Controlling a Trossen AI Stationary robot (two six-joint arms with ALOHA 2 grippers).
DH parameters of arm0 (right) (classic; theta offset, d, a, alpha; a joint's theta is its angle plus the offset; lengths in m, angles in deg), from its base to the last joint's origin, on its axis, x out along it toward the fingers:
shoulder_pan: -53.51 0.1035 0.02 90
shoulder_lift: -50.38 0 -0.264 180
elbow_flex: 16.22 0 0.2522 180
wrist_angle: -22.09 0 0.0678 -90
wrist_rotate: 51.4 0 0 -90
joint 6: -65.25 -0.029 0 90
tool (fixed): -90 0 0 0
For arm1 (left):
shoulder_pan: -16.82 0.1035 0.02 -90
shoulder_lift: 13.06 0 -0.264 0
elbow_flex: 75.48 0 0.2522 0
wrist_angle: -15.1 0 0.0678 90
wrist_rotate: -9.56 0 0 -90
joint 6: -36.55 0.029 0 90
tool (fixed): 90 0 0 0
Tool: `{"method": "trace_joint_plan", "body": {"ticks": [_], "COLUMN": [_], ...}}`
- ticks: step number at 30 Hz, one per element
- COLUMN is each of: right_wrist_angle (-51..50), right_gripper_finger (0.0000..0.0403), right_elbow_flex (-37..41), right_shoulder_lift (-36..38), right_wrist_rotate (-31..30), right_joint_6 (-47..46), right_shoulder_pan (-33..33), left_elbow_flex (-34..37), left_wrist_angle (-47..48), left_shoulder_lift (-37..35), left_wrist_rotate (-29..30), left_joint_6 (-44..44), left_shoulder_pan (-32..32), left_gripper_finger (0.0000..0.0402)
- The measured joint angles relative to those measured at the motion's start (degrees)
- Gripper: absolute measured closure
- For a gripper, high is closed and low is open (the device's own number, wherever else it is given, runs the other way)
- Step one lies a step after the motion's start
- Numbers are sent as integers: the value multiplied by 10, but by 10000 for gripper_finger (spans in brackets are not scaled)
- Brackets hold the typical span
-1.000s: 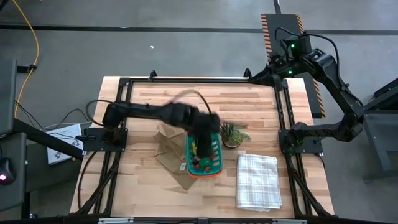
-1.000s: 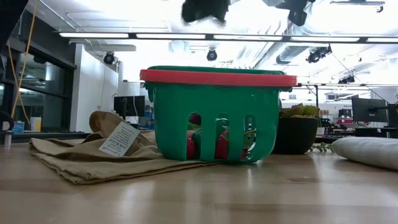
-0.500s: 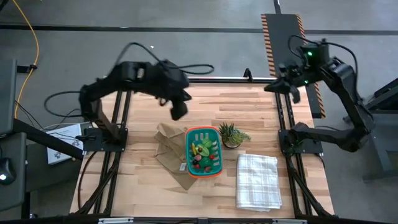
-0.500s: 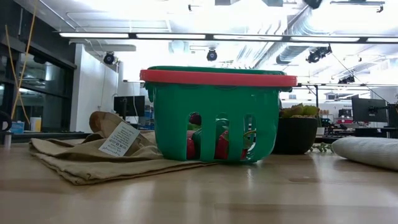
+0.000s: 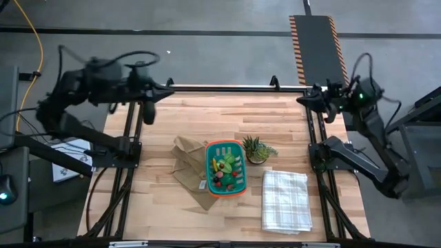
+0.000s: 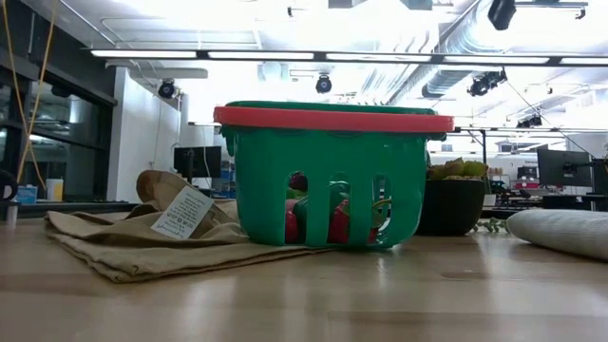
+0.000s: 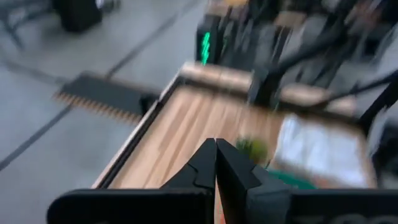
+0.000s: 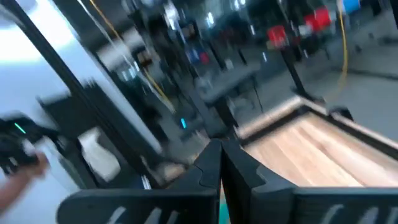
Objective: Pick and placing Produce into tupperware
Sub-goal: Return to Home Position
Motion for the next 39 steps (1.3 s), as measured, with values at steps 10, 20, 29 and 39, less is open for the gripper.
{"method": "trace_joint_plan", "body": {"ticks": [10, 20, 29, 39], "right_wrist_angle": [362, 317, 316, 302], "right_gripper_finger": [403, 403, 403, 403], "right_elbow_flex": [147, 149, 149, 149], "right_shoulder_lift": [49, 12, -15, -18], "right_wrist_rotate": [-121, -178, -190, -190], "right_joint_6": [-265, -298, -319, -333], "right_shoulder_pan": [77, 142, 168, 169], "left_elbow_flex": [458, 798, 917, 970], "left_wrist_angle": [-431, -826, -952, -950], "left_shoulder_lift": [-287, -374, -411, -430], "left_wrist_rotate": [-47, -77, -75, 10], "left_joint_6": [-56, -114, -138, -103], "left_shoulder_pan": [0, -1, -15, -120], "left_gripper_finger": [401, 402, 402, 402]}}
